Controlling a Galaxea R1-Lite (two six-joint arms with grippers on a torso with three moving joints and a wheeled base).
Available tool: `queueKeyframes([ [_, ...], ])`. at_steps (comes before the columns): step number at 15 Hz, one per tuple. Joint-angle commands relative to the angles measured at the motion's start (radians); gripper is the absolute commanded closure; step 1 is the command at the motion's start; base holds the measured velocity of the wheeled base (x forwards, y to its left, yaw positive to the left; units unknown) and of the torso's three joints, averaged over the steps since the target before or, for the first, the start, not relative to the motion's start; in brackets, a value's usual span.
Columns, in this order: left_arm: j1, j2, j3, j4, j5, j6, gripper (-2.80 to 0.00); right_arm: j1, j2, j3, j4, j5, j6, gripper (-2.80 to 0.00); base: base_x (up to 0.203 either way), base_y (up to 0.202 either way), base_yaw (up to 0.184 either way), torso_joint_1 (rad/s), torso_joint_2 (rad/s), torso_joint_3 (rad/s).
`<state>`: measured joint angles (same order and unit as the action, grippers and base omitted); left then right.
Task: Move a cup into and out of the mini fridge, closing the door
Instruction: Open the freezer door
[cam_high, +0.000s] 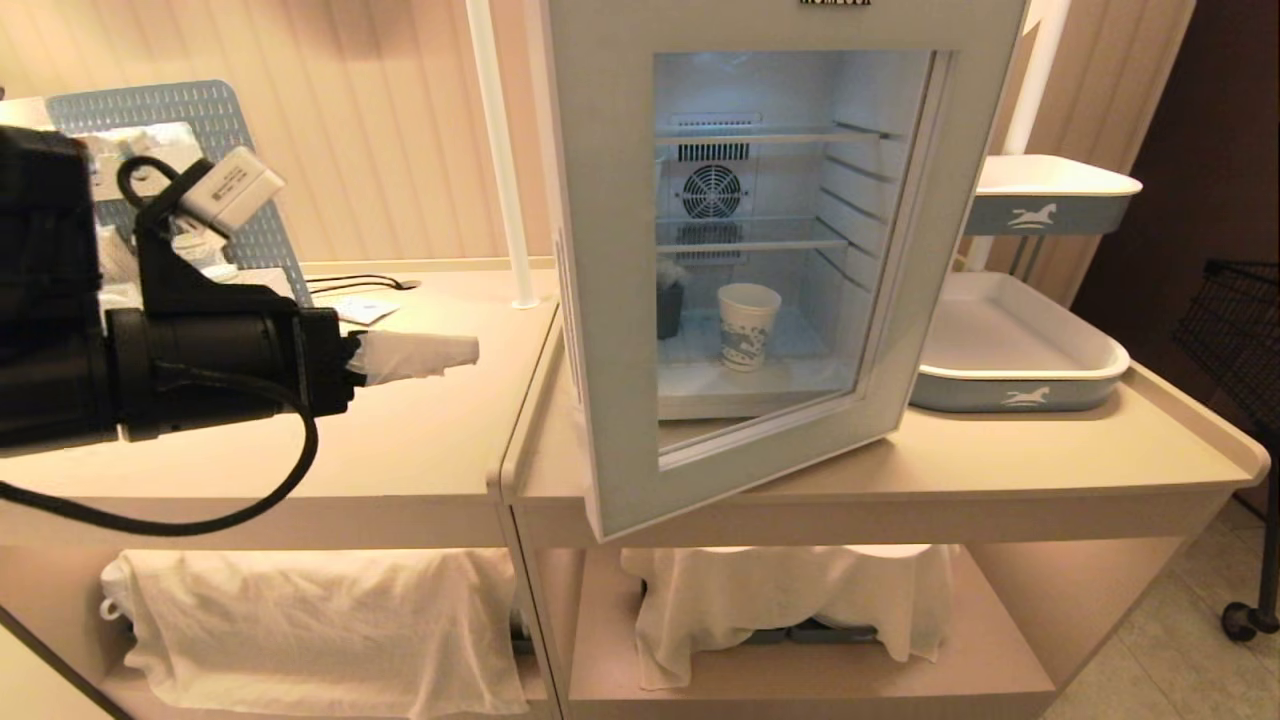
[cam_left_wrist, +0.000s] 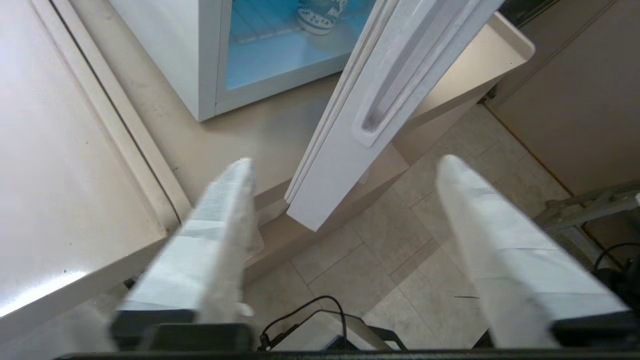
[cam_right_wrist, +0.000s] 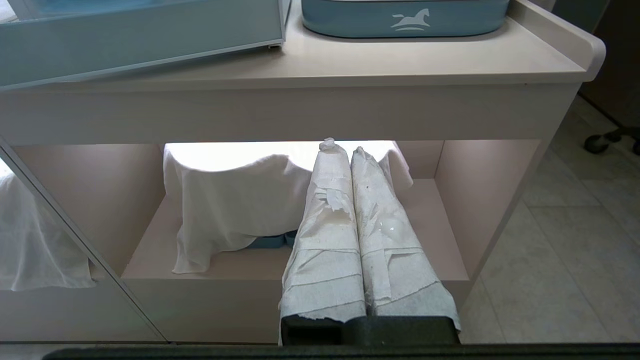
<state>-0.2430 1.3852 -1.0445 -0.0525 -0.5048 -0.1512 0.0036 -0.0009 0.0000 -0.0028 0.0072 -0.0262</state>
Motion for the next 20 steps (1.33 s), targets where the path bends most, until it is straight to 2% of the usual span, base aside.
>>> queueKeyframes([
  [1, -0.001, 0.022, -0.006, 0.001, 0.016, 0.003, 0.0, 0.001, 0.001, 0.0, 0.0, 0.0, 0.0, 0.0, 0.0, 0.0, 0.0, 0.0, 0.0, 0.0],
  [6, -0.001, 0.086, -0.057, 0.0, 0.036, 0.008, 0.0, -0.001, 0.001, 0.0, 0.0, 0.0, 0.0, 0.0, 0.0, 0.0, 0.0, 0.0, 0.0, 0.0],
  [8, -0.011, 0.153, -0.109, -0.008, 0.072, 0.022, 0.0, 0.001, 0.001, 0.0, 0.0, 0.0, -0.001, 0.0, 0.0, 0.0, 0.0, 0.0, 0.0, 0.0],
  [12, -0.07, 0.321, -0.257, -0.007, 0.252, 0.089, 0.0, 0.001, 0.001, 0.0, 0.0, 0.0, 0.0, 0.0, 0.0, 0.0, 0.0, 0.0, 0.0, 0.0],
  [16, -0.132, 0.484, -0.417, -0.011, 0.461, 0.104, 0.0, 0.001, 0.001, 0.0, 0.0, 0.0, 0.0, 0.0, 0.0, 0.0, 0.0, 0.0, 0.0, 0.0],
  [18, -0.152, 0.531, -0.459, -0.015, 0.537, 0.139, 0.0, -0.001, 0.001, 0.0, 0.0, 0.0, 0.0, 0.0, 0.0, 0.0, 0.0, 0.0, 0.0, 0.0],
  [20, -0.163, 0.558, -0.493, -0.017, 0.561, 0.171, 0.0, 0.001, 0.001, 0.0, 0.001, 0.0, -0.002, 0.0, 0.0, 0.0, 0.0, 0.0, 0.0, 0.0],
])
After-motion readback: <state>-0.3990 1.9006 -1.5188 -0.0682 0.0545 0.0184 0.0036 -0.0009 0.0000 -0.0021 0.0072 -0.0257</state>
